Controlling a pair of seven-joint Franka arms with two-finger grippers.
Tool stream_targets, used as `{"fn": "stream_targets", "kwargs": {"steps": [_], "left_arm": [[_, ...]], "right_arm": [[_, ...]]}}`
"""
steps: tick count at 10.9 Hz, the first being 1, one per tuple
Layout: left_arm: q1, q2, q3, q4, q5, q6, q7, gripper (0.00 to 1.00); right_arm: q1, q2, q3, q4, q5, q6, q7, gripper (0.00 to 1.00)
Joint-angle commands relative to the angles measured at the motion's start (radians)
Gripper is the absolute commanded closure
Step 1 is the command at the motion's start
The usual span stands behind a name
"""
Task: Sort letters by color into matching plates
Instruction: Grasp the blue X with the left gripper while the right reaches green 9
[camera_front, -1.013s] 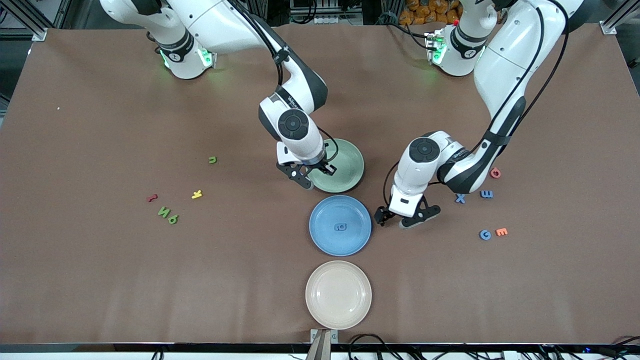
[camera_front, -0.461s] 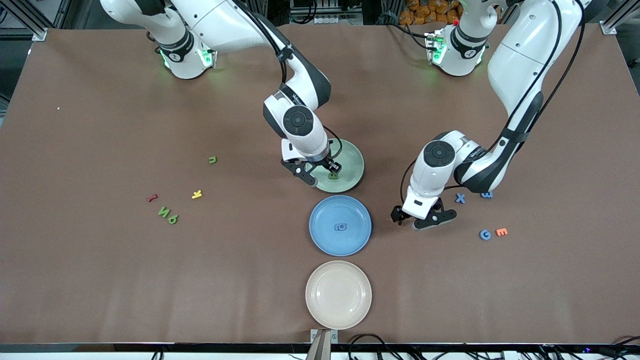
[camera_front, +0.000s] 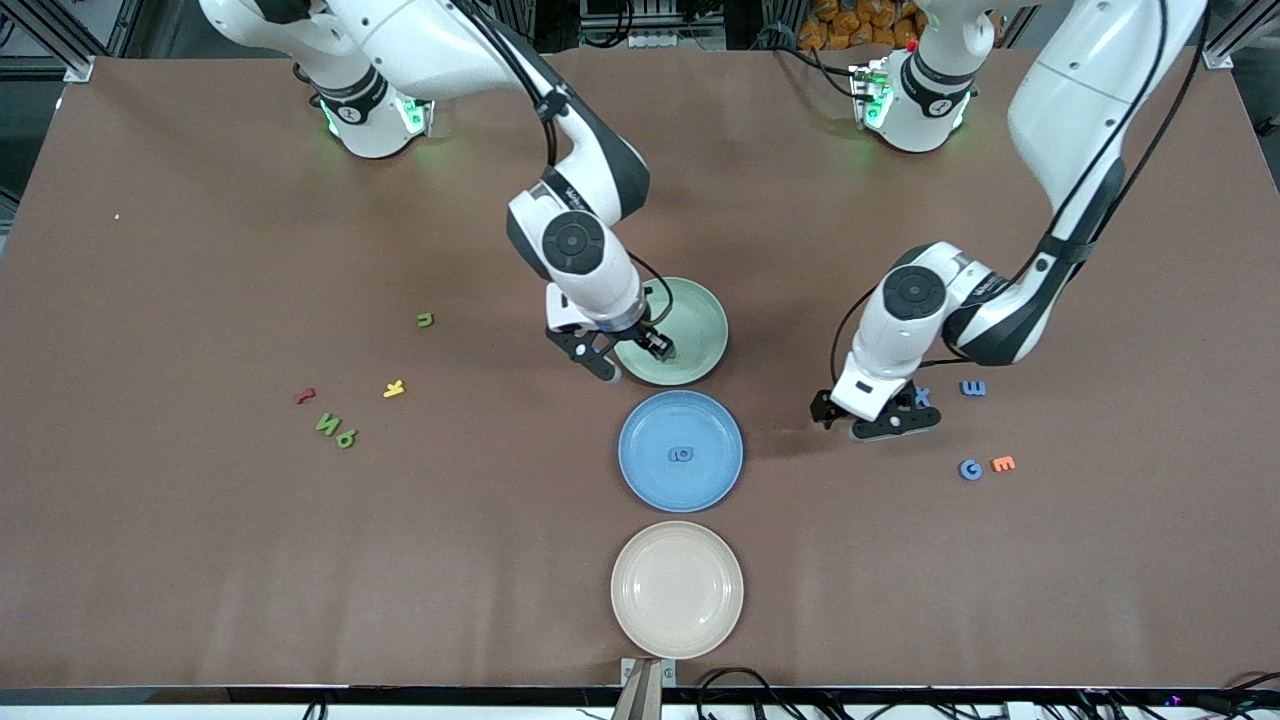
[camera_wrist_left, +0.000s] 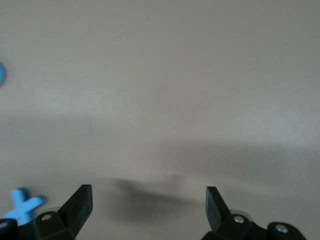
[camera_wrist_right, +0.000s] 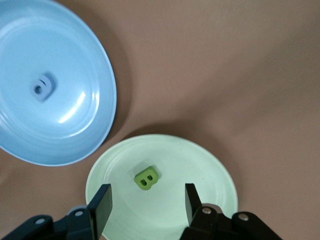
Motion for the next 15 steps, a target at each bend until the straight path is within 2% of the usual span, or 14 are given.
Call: {"fn": "stream_targets", "kwargs": {"steps": [1,4,8,12,15], "left_arm": [[0.191,-0.066,-0.140,-0.110,0.021,-0.006,0.120,0.00],[0.216,-0.060,-0.140,-0.133,0.021,-0.006,0.160,0.00],[0.279,-0.063,-0.140,-0.173,0.021,-0.015,0.341,0.00],[0.316,-0.052,-0.140,-0.164,0.018,-0.026,0.452,0.00],[0.326,-0.029,-0.140,-0.152,0.003,-0.027,0.519,0.00]], "right_arm": [[-0.088,-0.156,0.028,-0.126,-0.001,-0.069,-0.096,0.31],[-0.146,-0.230,0.027,-0.216,-0.005,-0.113,-0.209,0.29],[-0.269,-0.331,0.019,-0.365,-0.016,-0.113,-0.412,0.28],[-0.309,-0.330,-0.029,-0.391,-0.140,-0.100,-0.480,0.27],[-0.387,-0.318,-0.072,-0.391,-0.143,-0.085,-0.579,0.27]]}}
